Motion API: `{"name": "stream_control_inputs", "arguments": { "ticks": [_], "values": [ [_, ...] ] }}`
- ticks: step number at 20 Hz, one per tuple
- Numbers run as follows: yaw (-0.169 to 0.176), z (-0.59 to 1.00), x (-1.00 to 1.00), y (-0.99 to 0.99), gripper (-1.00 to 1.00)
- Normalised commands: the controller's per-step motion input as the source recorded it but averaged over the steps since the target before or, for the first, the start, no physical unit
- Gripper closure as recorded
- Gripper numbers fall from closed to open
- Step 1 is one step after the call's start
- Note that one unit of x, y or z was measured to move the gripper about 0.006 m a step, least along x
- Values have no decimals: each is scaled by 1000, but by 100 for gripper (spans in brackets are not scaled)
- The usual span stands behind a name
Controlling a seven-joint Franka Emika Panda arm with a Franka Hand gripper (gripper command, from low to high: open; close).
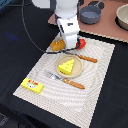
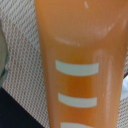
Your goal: Interact with the objects in diverse but meaningful ways.
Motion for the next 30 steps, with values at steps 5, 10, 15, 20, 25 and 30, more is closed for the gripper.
{"name": "stream_control_inputs", "arguments": {
  "ticks": [5,10,15,20,25,30],
  "values": [
    [30,-15,0,81,100],
    [20,-70,0,130,100],
    [10,-148,0,168,100],
    [0,3,14,191,100],
    [0,920,-85,347,100],
    [15,1000,-209,410,100]
  ]
}}
